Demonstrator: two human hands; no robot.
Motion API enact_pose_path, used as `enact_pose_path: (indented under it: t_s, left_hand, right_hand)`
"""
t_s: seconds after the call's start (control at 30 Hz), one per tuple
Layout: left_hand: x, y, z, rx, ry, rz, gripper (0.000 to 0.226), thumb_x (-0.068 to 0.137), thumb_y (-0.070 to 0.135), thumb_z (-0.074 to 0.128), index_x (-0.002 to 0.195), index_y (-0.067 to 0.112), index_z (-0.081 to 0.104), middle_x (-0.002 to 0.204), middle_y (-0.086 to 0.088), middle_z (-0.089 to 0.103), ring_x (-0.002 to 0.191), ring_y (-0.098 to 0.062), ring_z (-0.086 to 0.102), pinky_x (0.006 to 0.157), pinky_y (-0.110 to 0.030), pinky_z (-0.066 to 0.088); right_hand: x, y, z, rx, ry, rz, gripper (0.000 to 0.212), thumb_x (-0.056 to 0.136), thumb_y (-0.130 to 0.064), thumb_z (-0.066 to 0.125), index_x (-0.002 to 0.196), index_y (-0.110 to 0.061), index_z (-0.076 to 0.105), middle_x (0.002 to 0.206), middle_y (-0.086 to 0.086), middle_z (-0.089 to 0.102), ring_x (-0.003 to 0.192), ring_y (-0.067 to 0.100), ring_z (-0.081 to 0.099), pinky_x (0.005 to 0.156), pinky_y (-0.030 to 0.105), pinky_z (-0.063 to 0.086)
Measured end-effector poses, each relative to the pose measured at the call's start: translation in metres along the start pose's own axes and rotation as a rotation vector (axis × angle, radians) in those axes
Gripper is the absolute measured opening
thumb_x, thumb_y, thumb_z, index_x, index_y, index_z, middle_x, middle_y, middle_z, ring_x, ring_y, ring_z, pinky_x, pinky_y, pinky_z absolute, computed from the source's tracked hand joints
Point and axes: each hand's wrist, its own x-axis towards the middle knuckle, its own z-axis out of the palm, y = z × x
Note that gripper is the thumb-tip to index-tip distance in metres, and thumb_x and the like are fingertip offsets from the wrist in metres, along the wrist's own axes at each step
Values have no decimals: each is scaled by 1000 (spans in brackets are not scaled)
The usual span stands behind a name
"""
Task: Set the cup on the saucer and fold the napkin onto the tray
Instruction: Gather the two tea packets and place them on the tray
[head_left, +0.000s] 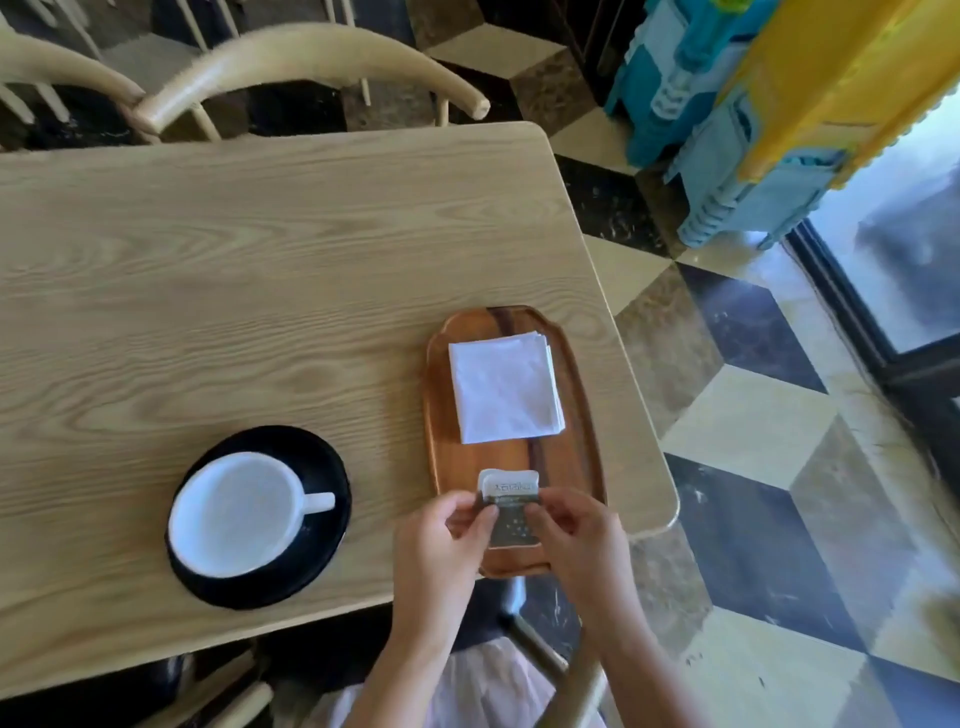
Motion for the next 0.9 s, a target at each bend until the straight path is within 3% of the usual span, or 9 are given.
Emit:
enact_pose_path:
  t_s: [0.1, 0.2, 0.27, 0.33, 0.5, 0.6, 0.7, 0.8, 0.9]
  left_hand:
    - [3, -8, 10, 263, 87, 134, 5, 79, 19, 71, 81, 16, 72, 70, 5, 70, 68, -13, 62, 68, -35, 51]
    - [5, -8, 18, 590, 151, 262, 7, 77, 22, 71, 73, 17, 68, 66, 6, 64, 68, -20, 56, 64, -35, 43]
    - [7, -8, 21, 671, 196, 294, 9, 76, 23, 71, 71, 18, 67, 67, 6, 61, 68, -20, 55, 65, -34, 41]
    - [8, -8, 23, 699, 221, 291, 12, 75, 25, 72, 69, 18, 65, 67, 6, 59, 69, -19, 55, 66, -34, 40]
    - [8, -15, 23, 675, 234, 296, 13, 74, 19, 74, 70, 18, 62, 70, 5, 58, 70, -19, 56, 67, -33, 41]
    - [5, -20, 26, 661, 266, 365, 18, 77, 22, 70, 93, 17, 63, 92, 2, 62, 84, -20, 62, 73, -34, 43]
    - [0, -22, 33, 680, 148, 566, 33, 83, 21, 60, 116, 19, 58, 122, 2, 60, 115, -17, 56, 85, -31, 39]
    - [1, -24, 36, 718, 43, 661, 34, 89, 20, 50, 121, 17, 59, 133, 0, 56, 128, -15, 46, 90, -37, 44]
    - [3, -25, 36, 705, 42, 648, 30, 81, 11, 66, 110, 17, 67, 126, -1, 62, 124, -16, 51, 91, -41, 46]
  right_hand:
    - [9, 8, 3, -80, -23, 11, 13, 81, -12, 63, 77, -22, 68, 68, -15, 65, 65, -1, 59, 55, 6, 41]
    - [17, 10, 4, -161, -31, 7, 9, 83, -17, 61, 79, -20, 68, 69, -15, 63, 67, 0, 57, 54, 8, 41]
    - [21, 10, 5, -244, -22, -19, 9, 85, -20, 59, 81, -18, 67, 73, -10, 64, 69, 7, 58, 58, 20, 48]
    - [24, 9, 4, -325, -2, -45, 9, 85, -22, 58, 84, -19, 66, 78, -8, 66, 71, 12, 58, 58, 28, 49]
    - [27, 13, -11, -432, 57, -51, 7, 84, -30, 58, 85, -27, 64, 76, -13, 64, 69, 12, 58, 56, 26, 48]
    - [30, 16, -19, -284, 24, -34, 3, 83, -27, 63, 80, -28, 63, 64, -21, 57, 68, 6, 58, 58, 23, 49]
    - [32, 18, -30, -243, 59, -74, 4, 82, -25, 65, 81, -28, 63, 62, -25, 54, 65, -1, 56, 54, 13, 41]
    - [37, 23, -41, -307, 110, -60, 2, 82, -27, 64, 84, -26, 65, 69, -16, 62, 70, 14, 61, 59, 26, 49]
    - [38, 25, -44, -487, 127, -111, 13, 82, -30, 63, 93, -23, 65, 87, -6, 70, 75, 20, 61, 62, 30, 49]
